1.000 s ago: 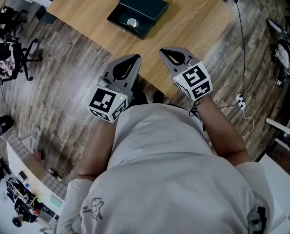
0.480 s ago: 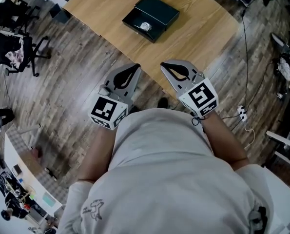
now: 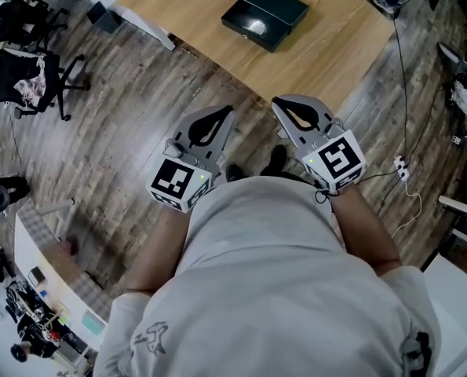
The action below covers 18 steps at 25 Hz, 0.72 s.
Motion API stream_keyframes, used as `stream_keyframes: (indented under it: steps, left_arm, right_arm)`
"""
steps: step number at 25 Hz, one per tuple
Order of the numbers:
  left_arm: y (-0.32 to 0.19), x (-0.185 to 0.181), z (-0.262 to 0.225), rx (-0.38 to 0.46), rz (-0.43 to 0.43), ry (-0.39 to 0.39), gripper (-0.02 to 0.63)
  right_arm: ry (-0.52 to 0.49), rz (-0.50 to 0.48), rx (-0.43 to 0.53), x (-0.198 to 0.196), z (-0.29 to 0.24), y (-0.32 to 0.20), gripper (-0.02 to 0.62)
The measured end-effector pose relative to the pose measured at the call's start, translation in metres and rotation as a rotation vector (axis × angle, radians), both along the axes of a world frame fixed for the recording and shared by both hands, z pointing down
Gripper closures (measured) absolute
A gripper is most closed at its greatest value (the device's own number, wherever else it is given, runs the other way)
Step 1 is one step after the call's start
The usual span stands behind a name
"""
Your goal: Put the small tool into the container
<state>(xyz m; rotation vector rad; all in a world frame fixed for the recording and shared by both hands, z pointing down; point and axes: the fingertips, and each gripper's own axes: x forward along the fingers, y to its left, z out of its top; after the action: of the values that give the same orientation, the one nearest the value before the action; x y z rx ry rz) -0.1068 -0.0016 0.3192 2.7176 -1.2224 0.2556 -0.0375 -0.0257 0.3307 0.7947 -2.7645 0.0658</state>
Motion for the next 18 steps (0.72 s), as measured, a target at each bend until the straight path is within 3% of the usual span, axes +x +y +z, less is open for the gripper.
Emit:
stream_keyframes:
  steps: [11,18]
  left_arm:
    - [0.052,-0.038,0.012,-0.024,0.081,0.043,0.600]
    - [0.066,-0.036,0.018,-0.037,0.082,0.053,0.600]
  right_arm:
    - [0.005,0.169,0.013,-0.001,0.000,0.056,0.589]
    - [0.037,0.164,0.049,0.003,-0.004,0.078,0.589]
